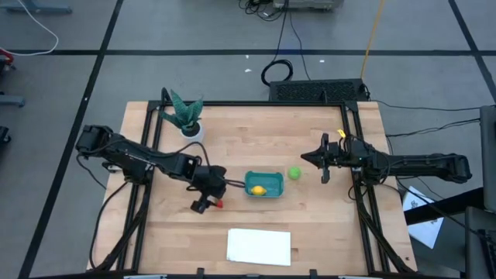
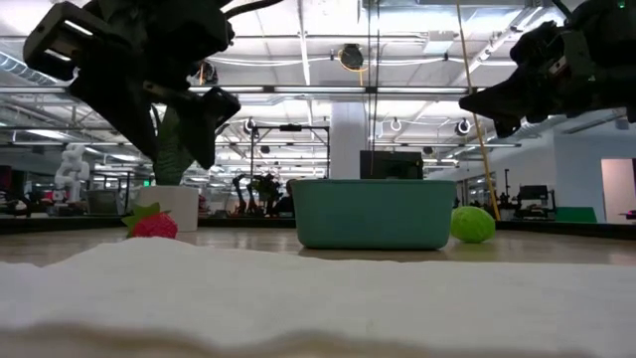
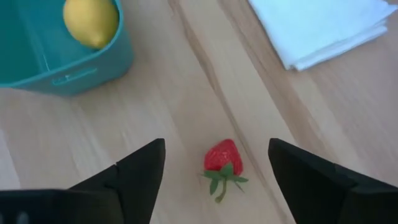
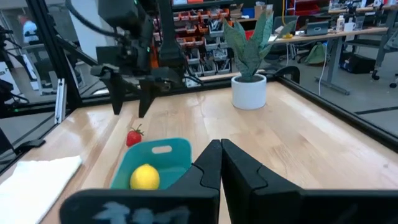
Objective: Pick and placing Produce into tupperware
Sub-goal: Put the red strawberry into the blue bin
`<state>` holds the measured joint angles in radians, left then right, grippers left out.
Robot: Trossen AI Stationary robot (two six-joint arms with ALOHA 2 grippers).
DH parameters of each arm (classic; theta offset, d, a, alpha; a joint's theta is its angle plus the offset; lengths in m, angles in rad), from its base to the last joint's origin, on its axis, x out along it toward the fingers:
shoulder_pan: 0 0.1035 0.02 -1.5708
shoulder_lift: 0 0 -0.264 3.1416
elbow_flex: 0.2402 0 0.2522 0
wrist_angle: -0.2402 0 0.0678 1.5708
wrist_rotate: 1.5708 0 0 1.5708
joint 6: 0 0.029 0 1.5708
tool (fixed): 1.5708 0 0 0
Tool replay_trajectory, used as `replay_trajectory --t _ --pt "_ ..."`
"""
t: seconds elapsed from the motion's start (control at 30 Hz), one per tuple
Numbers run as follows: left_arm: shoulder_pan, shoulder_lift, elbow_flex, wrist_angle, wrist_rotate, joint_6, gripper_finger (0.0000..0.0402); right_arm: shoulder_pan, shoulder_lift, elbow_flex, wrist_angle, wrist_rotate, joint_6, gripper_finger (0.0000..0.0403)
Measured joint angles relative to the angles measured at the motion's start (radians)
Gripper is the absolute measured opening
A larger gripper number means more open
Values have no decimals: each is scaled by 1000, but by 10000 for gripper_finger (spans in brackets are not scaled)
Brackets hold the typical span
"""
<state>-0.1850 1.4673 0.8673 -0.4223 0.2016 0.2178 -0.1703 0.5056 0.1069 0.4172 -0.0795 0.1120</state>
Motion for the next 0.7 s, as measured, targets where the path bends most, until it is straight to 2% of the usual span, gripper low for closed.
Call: replay_trajectory --t 0.23,0.7 --pt "-8 66 0 25 9 9 278 0 -1 -42 95 0 9 0" --pt "-28 214 0 21 16 37 278 0 0 -44 95 0 15 0"
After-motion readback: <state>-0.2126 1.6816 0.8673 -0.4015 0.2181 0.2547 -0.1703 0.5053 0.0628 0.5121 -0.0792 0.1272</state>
